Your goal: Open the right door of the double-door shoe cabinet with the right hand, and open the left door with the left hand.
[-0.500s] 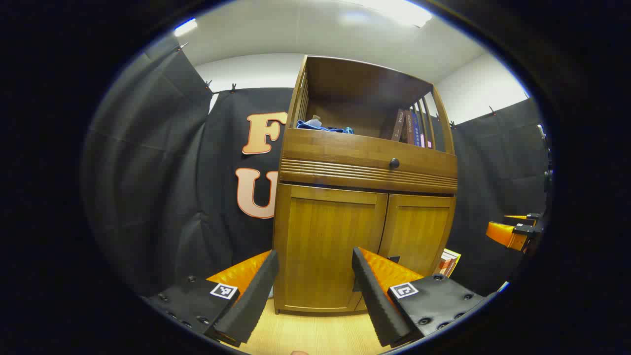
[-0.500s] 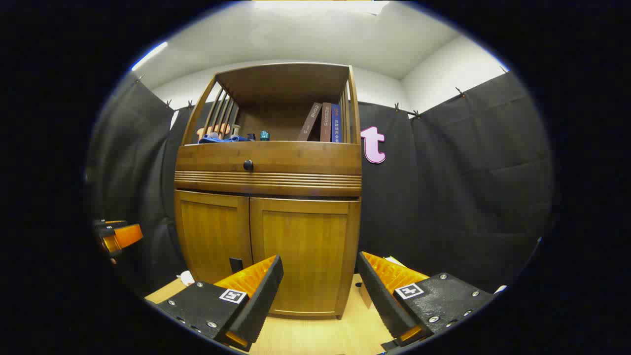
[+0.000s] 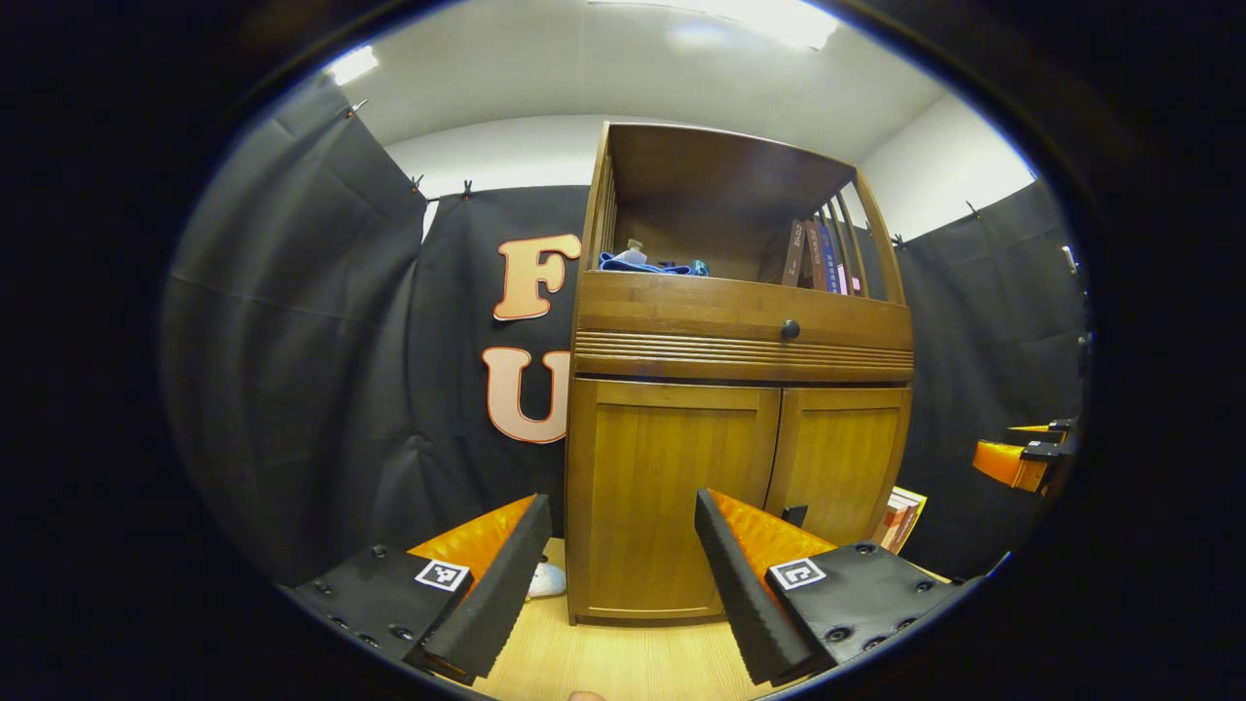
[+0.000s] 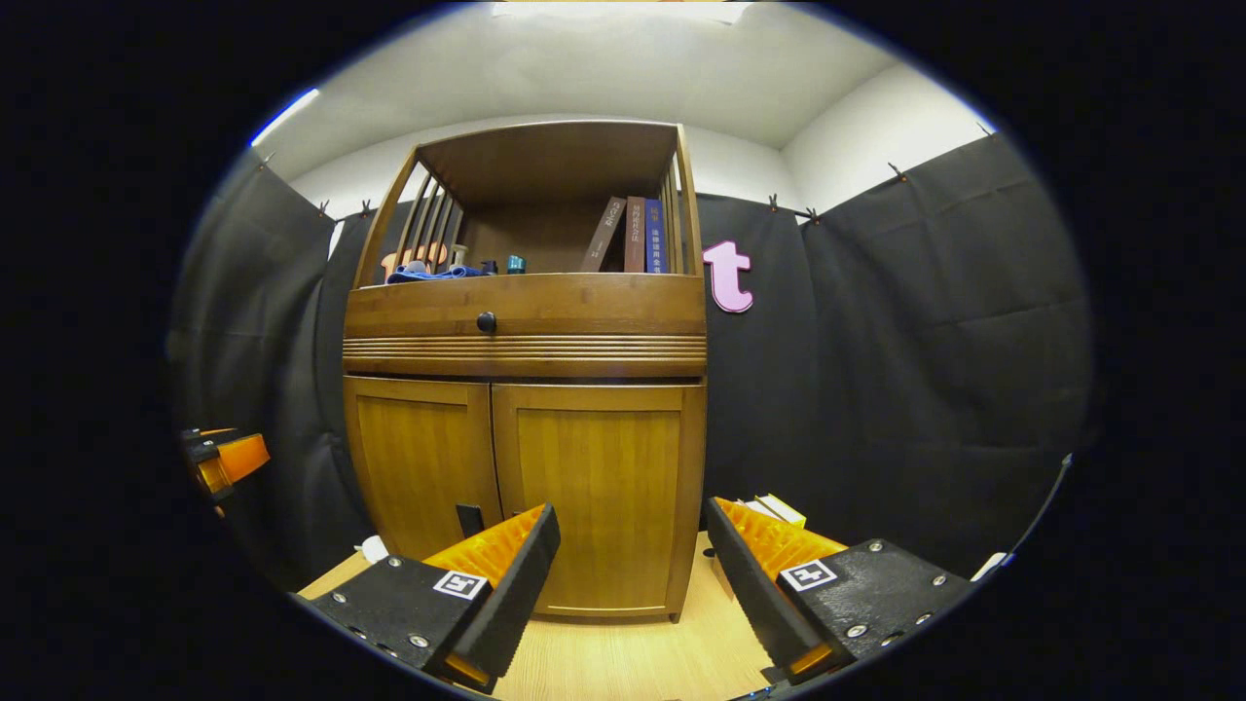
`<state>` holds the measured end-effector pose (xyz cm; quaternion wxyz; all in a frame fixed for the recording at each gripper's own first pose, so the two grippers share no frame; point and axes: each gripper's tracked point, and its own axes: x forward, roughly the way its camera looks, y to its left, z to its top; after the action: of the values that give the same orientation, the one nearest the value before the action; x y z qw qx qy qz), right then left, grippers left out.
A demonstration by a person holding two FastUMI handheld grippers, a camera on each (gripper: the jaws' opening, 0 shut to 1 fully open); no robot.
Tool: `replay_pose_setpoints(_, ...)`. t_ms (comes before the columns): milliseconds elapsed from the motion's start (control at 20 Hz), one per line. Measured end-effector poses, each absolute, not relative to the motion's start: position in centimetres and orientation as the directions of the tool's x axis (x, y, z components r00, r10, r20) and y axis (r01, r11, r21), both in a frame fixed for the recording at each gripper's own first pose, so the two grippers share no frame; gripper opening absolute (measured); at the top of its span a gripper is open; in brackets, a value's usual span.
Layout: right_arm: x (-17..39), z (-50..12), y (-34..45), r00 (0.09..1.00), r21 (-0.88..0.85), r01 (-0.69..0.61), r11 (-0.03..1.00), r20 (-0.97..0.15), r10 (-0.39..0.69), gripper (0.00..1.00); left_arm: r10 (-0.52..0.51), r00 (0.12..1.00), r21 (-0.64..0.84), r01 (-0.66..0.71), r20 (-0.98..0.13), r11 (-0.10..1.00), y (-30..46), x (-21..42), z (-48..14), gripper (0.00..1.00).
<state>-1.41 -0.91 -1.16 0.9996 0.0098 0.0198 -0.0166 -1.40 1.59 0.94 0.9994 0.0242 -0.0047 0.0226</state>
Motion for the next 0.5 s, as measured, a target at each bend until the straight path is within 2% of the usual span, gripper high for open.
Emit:
replay_pose_setpoints(200,-1.9,-1.8,-1.9,0.997,0.022,0.061,0.998,-0.057,-0.06,0.94,0.053,0.999,0.044,-0.053,0.007,0.998,2.0,-1.5,0.7,0.96)
replay_pose_setpoints(250,-2.1,-2.0,-2.1,0.996,0.024,0.064,0.998,-0.058,-0.063,0.94,0.053,0.999,0.04,-0.054,0.005,0.998,2.0,-1.4,0.7,0.94)
replay_pose_setpoints(350,-2.2,-2.1,-2.1,0.996,0.03,0.068,0.997,-0.059,-0.066,0.94,0.055,0.998,0.038,-0.055,0.0,0.998,2.2,-1.3,0.4,0.93)
replay_pose_setpoints(400,-2.2,-2.2,-2.1,0.996,0.031,0.069,0.997,-0.06,-0.067,0.94,0.056,0.998,0.042,-0.055,-0.001,0.998,2.2,-1.3,0.4,0.96)
replay_pose_setpoints(500,-2.1,-2.5,-1.8,0.996,0.037,0.066,0.997,-0.065,-0.064,0.94,0.053,0.999,0.048,-0.053,-0.001,0.997,2.2,-1.5,0.4,0.94)
